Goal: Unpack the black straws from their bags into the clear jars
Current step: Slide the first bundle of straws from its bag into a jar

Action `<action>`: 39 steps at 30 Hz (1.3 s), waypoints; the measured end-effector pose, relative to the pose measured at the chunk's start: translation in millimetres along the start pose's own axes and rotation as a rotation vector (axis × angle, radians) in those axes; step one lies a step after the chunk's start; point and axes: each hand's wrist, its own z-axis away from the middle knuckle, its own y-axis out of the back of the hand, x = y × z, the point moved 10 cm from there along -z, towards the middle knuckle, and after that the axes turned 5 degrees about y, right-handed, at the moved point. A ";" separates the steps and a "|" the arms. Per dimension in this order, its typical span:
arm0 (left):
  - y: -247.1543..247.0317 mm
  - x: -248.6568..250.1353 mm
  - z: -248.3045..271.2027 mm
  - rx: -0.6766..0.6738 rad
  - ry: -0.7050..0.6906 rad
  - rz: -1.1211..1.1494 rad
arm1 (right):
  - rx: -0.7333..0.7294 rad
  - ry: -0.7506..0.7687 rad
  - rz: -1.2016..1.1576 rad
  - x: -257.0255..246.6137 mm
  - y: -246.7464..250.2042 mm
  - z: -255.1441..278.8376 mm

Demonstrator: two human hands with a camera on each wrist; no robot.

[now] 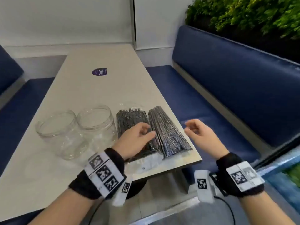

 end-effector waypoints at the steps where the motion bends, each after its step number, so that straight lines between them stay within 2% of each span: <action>1: -8.6 2.8 -13.5 -0.013 0.023 0.003 | -0.025 -0.015 0.008 2.6 -9.2 -11.1; 5: -29.9 3.5 -53.6 -0.016 0.125 0.003 | -0.166 -0.132 0.106 18.3 -43.4 -40.8; 10: -34.8 4.1 -76.6 0.018 0.187 -0.052 | -0.271 -0.241 0.130 47.1 -64.9 -56.5; 15: -47.9 0.1 -90.8 -0.057 0.251 0.008 | -0.272 -0.272 0.065 51.5 -70.6 -65.7; 21: -52.3 11.1 -89.7 -0.060 0.185 0.148 | -0.217 -0.278 -0.077 52.2 -66.0 -71.9; 27: -14.6 19.0 -83.7 0.091 0.047 0.462 | -0.078 -0.030 -0.303 0.0 -24.6 -63.6; 31: -1.7 30.1 -72.2 0.003 -0.028 0.567 | -0.198 0.174 -0.409 -55.5 -24.3 -48.3; 34: 14.1 42.5 -54.5 -0.002 -0.152 0.642 | -0.265 0.289 -0.360 -86.6 -35.6 -38.1; 39: 49.7 37.1 -13.7 0.116 -0.259 0.717 | -0.280 0.520 -0.101 -128.2 -55.7 -19.1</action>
